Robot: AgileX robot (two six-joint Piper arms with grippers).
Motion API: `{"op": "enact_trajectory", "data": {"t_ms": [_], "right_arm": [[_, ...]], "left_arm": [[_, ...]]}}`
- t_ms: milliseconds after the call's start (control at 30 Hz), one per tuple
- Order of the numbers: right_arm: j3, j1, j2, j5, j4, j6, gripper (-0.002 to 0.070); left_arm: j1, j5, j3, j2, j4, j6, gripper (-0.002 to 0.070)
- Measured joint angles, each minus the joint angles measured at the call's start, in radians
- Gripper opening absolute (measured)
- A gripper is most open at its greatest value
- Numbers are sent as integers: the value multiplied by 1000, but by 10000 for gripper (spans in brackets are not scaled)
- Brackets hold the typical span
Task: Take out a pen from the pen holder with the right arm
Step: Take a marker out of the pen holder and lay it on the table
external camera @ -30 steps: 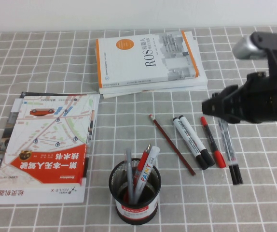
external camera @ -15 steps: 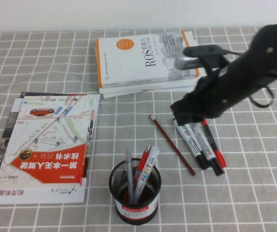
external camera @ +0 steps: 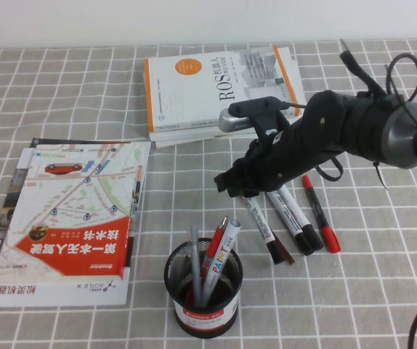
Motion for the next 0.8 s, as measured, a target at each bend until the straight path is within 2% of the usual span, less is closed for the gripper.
{"op": "enact_trajectory", "data": {"t_ms": [433,667,800], "right_arm": [[-38,4,54,-40,7,-11,103],[-38,6,54,-42,3,-11,271],[-38,9,54,-46,-6,-11,305]], "left_arm": [[0,0,0,0,0,0,-3],[0,0,0,0,0,0,-3],[0,0,0,0,0,0,-3]]}}
